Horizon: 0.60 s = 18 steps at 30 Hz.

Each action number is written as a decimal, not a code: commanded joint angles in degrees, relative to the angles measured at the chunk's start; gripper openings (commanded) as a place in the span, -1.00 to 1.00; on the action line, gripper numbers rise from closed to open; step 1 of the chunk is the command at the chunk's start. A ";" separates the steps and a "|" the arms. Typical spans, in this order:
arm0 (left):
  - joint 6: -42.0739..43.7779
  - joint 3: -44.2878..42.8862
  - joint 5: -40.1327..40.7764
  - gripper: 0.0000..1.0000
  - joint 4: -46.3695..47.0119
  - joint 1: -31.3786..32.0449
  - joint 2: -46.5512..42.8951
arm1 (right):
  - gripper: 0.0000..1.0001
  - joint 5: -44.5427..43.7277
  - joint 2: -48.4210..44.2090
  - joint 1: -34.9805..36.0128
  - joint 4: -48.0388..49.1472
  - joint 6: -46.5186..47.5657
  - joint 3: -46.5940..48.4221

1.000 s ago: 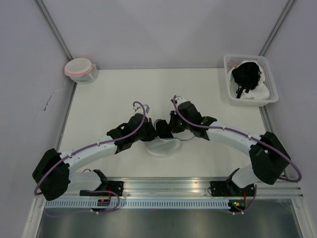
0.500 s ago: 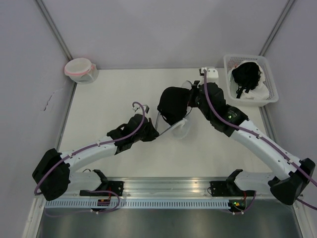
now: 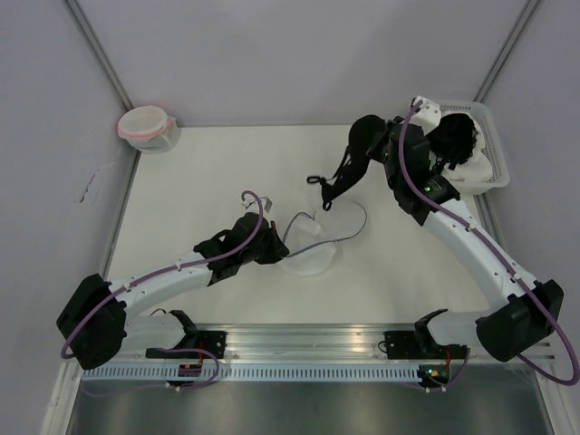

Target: Unzip the laundry bag and remove the bra

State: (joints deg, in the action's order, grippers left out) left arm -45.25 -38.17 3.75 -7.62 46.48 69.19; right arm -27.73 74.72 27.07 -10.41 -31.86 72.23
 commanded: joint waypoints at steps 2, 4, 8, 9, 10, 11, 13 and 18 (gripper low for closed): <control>-0.71 0.56 -1.64 -0.95 -0.99 0.10 -1.77 | -0.99 2.15 1.92 -2.63 6.11 -1.81 7.04; -0.71 0.64 -1.99 -0.95 -1.35 0.10 -2.48 | -0.99 0.75 4.02 -3.69 4.97 -0.41 10.12; -1.24 1.17 -2.69 -0.95 -2.14 0.10 -4.41 | -0.99 -2.51 8.24 -6.58 3.04 2.23 17.05; -1.41 1.35 -3.04 -0.95 -2.40 0.10 -5.54 | -0.99 -2.60 10.08 -8.33 2.68 2.50 18.38; -1.50 1.69 -3.13 -0.95 -2.58 0.10 -5.99 | -0.99 -2.94 10.97 -9.31 2.33 2.94 19.69; -1.76 2.05 -3.39 -0.95 -2.67 0.10 -6.69 | -0.99 -3.56 11.93 -10.19 2.07 3.38 20.84; -1.94 2.75 -3.48 -0.95 -3.28 0.10 -8.53 | -0.99 -5.05 14.48 -12.65 1.28 4.08 24.44; -2.65 3.98 -3.48 -0.95 -4.77 0.10 -12.93 | -0.99 -7.87 17.83 -18.44 0.66 4.53 28.23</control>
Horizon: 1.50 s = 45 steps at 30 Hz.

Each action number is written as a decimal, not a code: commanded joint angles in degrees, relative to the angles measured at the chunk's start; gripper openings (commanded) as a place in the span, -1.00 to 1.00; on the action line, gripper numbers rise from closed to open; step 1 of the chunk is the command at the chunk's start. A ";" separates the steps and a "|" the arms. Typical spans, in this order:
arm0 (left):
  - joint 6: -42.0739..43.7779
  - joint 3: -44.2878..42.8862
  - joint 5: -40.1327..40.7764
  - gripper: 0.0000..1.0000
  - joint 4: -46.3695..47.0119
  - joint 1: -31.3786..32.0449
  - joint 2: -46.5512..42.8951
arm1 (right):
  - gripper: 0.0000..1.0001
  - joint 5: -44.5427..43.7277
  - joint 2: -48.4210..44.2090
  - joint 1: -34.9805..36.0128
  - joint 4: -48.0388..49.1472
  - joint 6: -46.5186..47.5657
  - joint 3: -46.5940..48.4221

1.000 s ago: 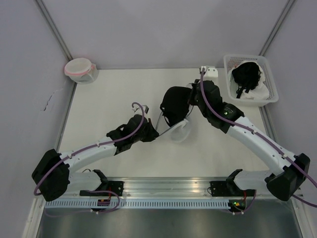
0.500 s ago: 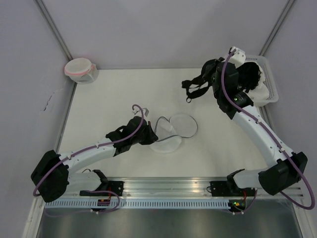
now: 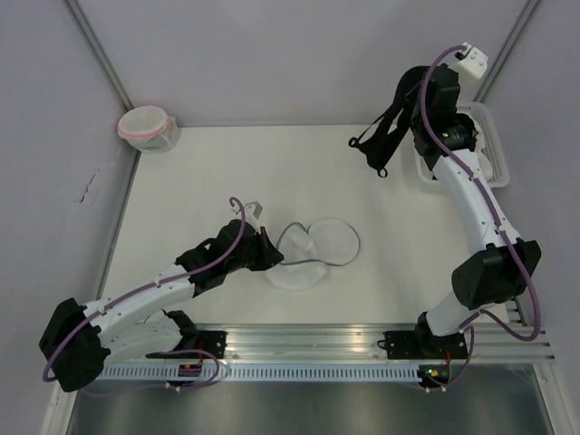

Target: Unzip the laundry bag and remove the bra

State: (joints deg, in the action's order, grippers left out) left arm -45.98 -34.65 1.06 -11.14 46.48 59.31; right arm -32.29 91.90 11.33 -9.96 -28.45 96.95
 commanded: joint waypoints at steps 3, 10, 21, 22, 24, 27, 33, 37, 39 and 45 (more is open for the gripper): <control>-2.19 0.99 -0.80 -0.95 -2.83 0.10 -5.60 | -0.99 -3.13 2.22 -6.04 0.46 1.02 3.77; -3.77 4.06 -0.80 -0.95 -5.65 0.10 -11.14 | -0.99 -3.31 5.31 -14.13 -1.21 -0.72 3.34; -5.09 4.51 -0.80 -0.95 -7.06 0.10 -12.20 | -0.99 4.16 12.41 -21.44 -2.53 -1.96 2.28; -5.09 4.25 -0.71 -0.95 -7.23 0.10 -12.11 | -0.99 6.08 13.39 -21.44 -2.96 -2.22 2.63; -5.09 4.07 -0.53 -0.95 -7.15 0.10 -12.29 | -0.99 8.03 16.45 -21.27 -4.28 -2.75 4.30; -5.09 3.89 -0.18 -0.95 -7.50 0.10 -12.46 | -0.99 12.15 20.94 -20.83 -6.12 -2.06 7.20; -5.00 4.24 0.17 -0.95 -7.58 0.10 -13.34 | 0.51 15.51 17.63 -17.58 -1.84 1.80 3.35; -5.26 4.68 0.61 -0.95 -7.58 0.10 -14.66 | 0.78 10.42 9.11 -14.33 -1.11 3.92 -1.22; -5.35 4.95 0.96 -0.95 -7.50 0.10 -15.18 | 0.81 5.33 4.36 -11.61 -3.30 5.67 -1.67; -5.70 5.30 2.28 -0.96 -6.88 0.10 -15.80 | 0.79 0.73 -7.50 -0.88 -13.68 3.67 -9.65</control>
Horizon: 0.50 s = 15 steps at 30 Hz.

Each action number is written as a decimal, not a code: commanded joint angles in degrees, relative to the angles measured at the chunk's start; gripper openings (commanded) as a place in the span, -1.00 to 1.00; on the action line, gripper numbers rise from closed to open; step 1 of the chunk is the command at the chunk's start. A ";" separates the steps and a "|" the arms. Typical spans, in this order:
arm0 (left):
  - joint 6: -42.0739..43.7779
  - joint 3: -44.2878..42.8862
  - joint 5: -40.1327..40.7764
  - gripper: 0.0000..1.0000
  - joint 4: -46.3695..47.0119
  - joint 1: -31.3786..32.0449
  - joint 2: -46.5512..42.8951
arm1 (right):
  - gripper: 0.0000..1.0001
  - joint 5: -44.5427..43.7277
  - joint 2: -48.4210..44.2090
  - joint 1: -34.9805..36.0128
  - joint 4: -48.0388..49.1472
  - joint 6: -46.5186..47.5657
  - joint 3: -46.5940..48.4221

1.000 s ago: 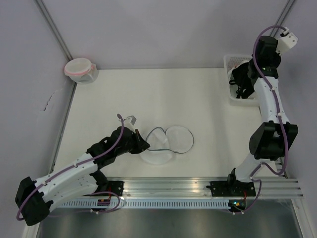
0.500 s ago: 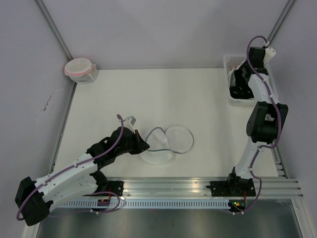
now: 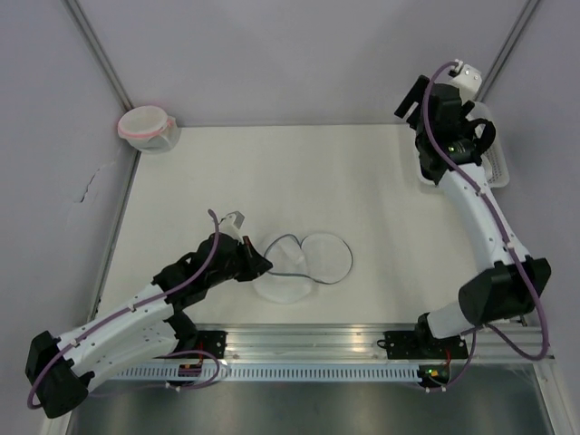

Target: Unzip the laundry bag and remove the bra

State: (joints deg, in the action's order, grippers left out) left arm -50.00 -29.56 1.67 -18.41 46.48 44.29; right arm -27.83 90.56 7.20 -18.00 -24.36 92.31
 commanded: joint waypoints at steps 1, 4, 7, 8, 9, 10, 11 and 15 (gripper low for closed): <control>-1.77 0.29 1.75 -0.95 0.57 0.10 -0.87 | 0.77 -3.46 -10.45 4.21 -5.56 -3.38 -11.04; -2.12 0.73 2.19 -0.95 1.01 0.10 -0.88 | 0.73 0.06 -16.54 7.90 -5.03 -7.26 -23.26; -2.74 1.52 2.46 -0.95 1.27 0.10 -1.58 | 0.72 7.34 -24.36 11.42 -3.45 -11.84 -34.78; -2.91 1.96 2.55 -0.95 1.36 0.10 -2.10 | 0.70 8.75 -27.95 12.74 -3.19 -14.72 -37.53; -3.35 2.22 2.55 -0.95 1.36 0.10 -2.28 | 0.71 10.85 -29.81 13.79 -2.23 -15.62 -40.43; -3.61 2.49 2.55 -0.95 1.54 0.10 -2.46 | 0.70 15.48 -33.23 15.54 0.05 -16.94 -46.20; -3.70 2.75 2.55 -0.95 1.54 0.10 -2.72 | 0.70 18.14 -34.74 16.34 1.64 -19.12 -49.30; -4.58 3.46 2.28 -0.95 1.89 0.10 -3.33 | 0.64 24.76 -40.72 20.21 7.19 -28.96 -61.01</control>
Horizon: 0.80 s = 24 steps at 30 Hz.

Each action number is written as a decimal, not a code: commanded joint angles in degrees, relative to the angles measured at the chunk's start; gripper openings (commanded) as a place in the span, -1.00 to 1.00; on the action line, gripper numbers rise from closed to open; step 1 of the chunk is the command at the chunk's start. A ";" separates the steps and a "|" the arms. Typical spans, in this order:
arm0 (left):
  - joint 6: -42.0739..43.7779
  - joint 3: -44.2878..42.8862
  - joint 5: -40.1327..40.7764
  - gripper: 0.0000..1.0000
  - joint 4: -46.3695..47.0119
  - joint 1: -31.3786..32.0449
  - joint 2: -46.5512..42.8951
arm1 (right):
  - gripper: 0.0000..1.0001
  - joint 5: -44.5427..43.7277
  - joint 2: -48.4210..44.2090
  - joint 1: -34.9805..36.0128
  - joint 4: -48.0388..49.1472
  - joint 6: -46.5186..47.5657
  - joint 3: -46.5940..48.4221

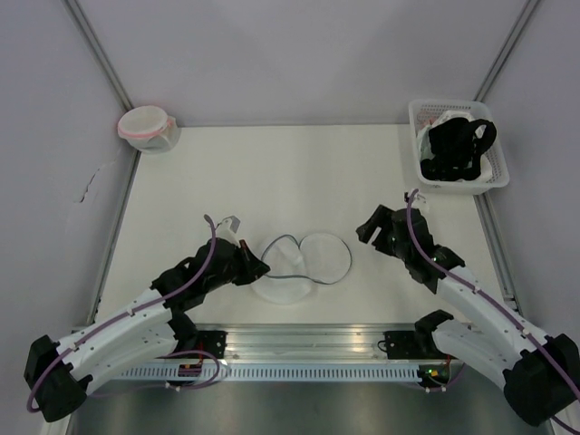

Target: Unzip the laundry bag and remove the bra

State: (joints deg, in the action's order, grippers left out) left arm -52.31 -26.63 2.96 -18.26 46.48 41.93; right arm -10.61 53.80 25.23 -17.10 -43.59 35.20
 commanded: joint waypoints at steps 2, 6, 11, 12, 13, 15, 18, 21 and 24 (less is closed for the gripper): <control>-2.53 0.79 0.82 -0.95 1.83 0.10 -1.24 | 0.63 5.18 -7.73 5.78 6.20 -11.77 -8.12; -2.97 1.23 0.73 -0.95 2.35 0.10 -1.85 | 0.59 9.28 -9.51 6.93 9.01 -16.08 -13.92; -3.23 1.50 0.64 -0.95 3.14 0.10 -1.50 | 0.54 10.35 -4.94 8.51 15.17 -20.21 -18.50; -3.15 1.50 0.55 -0.95 3.32 0.10 -1.42 | 0.53 9.39 -4.15 8.78 15.34 -20.39 -18.41; -3.23 1.50 0.47 -0.95 3.32 0.10 -1.59 | 0.53 8.69 -3.01 9.39 15.69 -20.48 -18.33; -3.23 1.50 0.47 -0.95 3.49 0.10 -1.59 | 0.52 8.15 -1.77 10.62 16.05 -21.00 -18.06; -3.41 1.58 0.47 -0.95 3.67 0.10 -1.59 | 0.51 7.80 0.69 11.50 16.66 -21.80 -18.24; -3.58 1.76 0.29 -0.95 3.85 0.10 -1.59 | 0.47 7.10 3.41 12.56 20.00 -22.76 -18.85; -3.67 1.76 0.20 -0.95 3.94 0.10 -1.94 | 0.39 6.22 5.87 13.44 22.37 -23.29 -19.29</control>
State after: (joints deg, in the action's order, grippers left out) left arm -54.43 -25.12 2.92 -16.19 46.48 40.64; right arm -2.76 58.17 37.78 0.25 -64.79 16.40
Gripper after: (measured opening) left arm 0.029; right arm 0.706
